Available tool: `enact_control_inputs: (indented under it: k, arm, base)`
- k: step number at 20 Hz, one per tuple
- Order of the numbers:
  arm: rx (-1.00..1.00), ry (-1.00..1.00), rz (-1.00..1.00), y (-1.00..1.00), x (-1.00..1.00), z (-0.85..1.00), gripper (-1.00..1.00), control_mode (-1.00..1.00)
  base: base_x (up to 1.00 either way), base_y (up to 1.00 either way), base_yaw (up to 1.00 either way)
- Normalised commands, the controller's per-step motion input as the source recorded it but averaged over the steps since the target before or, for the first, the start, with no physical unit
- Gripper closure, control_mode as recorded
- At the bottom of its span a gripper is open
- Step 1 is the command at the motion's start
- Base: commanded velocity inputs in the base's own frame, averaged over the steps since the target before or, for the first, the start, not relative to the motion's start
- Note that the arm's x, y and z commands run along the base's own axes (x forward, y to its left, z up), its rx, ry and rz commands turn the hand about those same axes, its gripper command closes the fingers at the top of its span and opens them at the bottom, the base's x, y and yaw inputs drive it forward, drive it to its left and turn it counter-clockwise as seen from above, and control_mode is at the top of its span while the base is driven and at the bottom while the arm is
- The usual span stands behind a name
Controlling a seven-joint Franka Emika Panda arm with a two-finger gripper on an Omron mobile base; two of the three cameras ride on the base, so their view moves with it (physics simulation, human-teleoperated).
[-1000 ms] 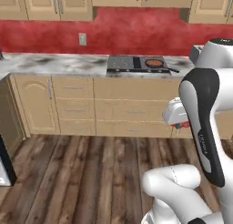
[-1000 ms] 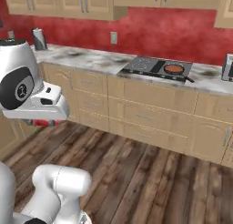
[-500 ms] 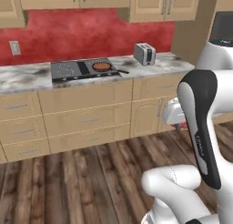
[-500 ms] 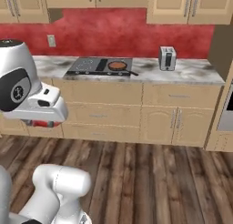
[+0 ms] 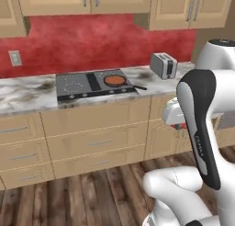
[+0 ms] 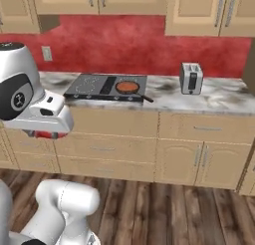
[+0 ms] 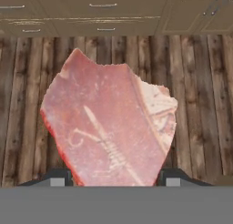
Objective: Retrieve the steak from the fridge and place it on the saucepan with marinade on the stove.
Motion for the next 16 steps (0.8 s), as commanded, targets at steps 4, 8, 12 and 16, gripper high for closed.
enact_control_inputs:
  k: [4,8,12,16]
  arm:
    - [0.0,0.0,0.0,0.0,0.0,0.0,1.0,1.0]
    - [0.0,0.0,0.0,0.0,0.0,0.0,1.0,1.0]
    - [0.0,0.0,0.0,0.0,0.0,0.0,1.0,1.0]
    - [0.0,0.0,0.0,0.0,0.0,0.0,1.0,1.0]
  base:
    - [1.0,0.02,0.21]
    - [1.0,-0.03,0.16]
    - [0.99,-0.31,0.0]
    - [0.94,-0.2,0.0]
